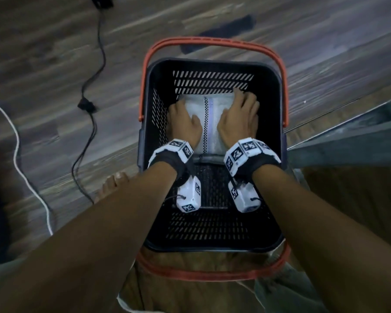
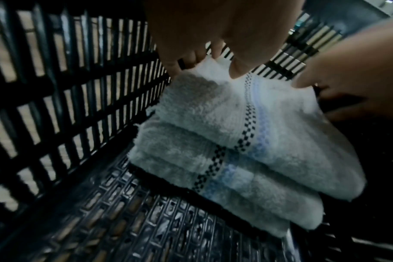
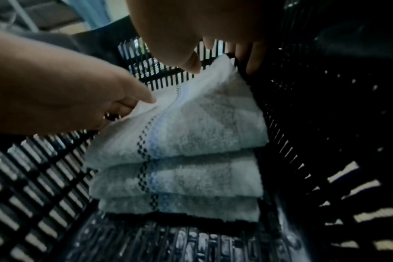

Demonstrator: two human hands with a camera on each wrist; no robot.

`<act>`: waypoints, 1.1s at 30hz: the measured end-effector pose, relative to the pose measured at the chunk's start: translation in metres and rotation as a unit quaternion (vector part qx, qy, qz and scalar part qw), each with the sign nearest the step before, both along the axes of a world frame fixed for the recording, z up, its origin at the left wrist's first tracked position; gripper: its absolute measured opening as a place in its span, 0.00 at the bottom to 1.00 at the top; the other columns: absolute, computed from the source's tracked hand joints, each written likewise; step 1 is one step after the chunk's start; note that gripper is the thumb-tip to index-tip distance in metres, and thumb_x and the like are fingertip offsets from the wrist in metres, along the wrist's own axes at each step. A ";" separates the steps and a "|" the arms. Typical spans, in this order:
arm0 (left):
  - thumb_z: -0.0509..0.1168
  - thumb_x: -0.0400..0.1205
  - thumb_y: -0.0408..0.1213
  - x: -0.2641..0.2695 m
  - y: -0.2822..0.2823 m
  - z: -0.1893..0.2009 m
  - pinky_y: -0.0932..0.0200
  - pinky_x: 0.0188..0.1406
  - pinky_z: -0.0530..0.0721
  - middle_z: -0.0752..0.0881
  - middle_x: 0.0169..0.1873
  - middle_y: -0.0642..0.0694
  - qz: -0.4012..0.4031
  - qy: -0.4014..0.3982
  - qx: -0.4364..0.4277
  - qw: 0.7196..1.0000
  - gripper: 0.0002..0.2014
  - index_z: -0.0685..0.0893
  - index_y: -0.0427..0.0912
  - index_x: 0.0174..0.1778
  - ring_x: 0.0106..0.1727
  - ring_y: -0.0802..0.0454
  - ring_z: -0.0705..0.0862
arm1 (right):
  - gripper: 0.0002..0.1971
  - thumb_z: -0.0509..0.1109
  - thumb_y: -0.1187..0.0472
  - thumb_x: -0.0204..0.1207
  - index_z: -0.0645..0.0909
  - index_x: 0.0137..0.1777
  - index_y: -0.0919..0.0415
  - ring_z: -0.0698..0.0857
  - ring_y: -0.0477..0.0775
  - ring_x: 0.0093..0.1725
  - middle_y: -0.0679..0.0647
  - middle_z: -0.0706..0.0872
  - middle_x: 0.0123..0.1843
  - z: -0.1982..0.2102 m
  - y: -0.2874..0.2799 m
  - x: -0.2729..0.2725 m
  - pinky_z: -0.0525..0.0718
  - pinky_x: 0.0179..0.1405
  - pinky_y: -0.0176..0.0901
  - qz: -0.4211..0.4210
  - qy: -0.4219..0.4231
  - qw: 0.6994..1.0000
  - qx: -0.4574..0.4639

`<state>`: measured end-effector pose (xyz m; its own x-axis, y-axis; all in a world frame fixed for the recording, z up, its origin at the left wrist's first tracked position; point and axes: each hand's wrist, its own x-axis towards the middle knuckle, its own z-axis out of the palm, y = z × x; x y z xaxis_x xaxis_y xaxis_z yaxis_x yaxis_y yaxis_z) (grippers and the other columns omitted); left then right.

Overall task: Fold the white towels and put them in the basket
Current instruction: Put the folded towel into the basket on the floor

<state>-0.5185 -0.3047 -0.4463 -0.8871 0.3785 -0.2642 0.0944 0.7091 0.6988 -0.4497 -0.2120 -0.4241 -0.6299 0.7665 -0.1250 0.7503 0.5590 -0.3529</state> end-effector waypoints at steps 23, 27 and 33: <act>0.58 0.83 0.31 0.013 -0.019 -0.007 0.66 0.57 0.67 0.73 0.68 0.35 0.096 0.011 0.053 0.994 0.19 0.70 0.32 0.70 0.66 0.42 0.75 | 0.20 0.58 0.58 0.81 0.70 0.71 0.66 0.73 0.64 0.66 0.64 0.74 0.67 -0.023 -0.016 0.024 0.77 0.58 0.55 -0.120 0.073 0.985 -0.104; 0.59 0.83 0.35 0.015 -0.017 -0.006 0.54 0.71 0.67 0.69 0.73 0.37 0.018 0.083 0.025 0.996 0.23 0.68 0.35 0.74 0.73 0.43 0.69 | 0.26 0.61 0.60 0.77 0.65 0.76 0.62 0.69 0.63 0.71 0.63 0.70 0.73 -0.022 -0.020 0.023 0.72 0.64 0.55 0.002 0.070 0.996 0.045; 0.47 0.86 0.43 0.009 -0.012 -0.023 0.39 0.79 0.56 0.50 0.83 0.44 -0.165 0.103 -0.123 0.973 0.26 0.55 0.42 0.81 0.84 0.48 0.47 | 0.27 0.51 0.55 0.83 0.57 0.80 0.64 0.54 0.59 0.83 0.60 0.55 0.84 -0.040 -0.012 0.020 0.57 0.77 0.60 0.121 -0.057 0.990 0.051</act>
<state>-0.5097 -0.3165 -0.4693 -0.7711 0.6003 -0.2121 0.4663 0.7594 0.4538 -0.4299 -0.2240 -0.4637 -0.7826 0.6075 -0.1358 0.6221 0.7552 -0.2065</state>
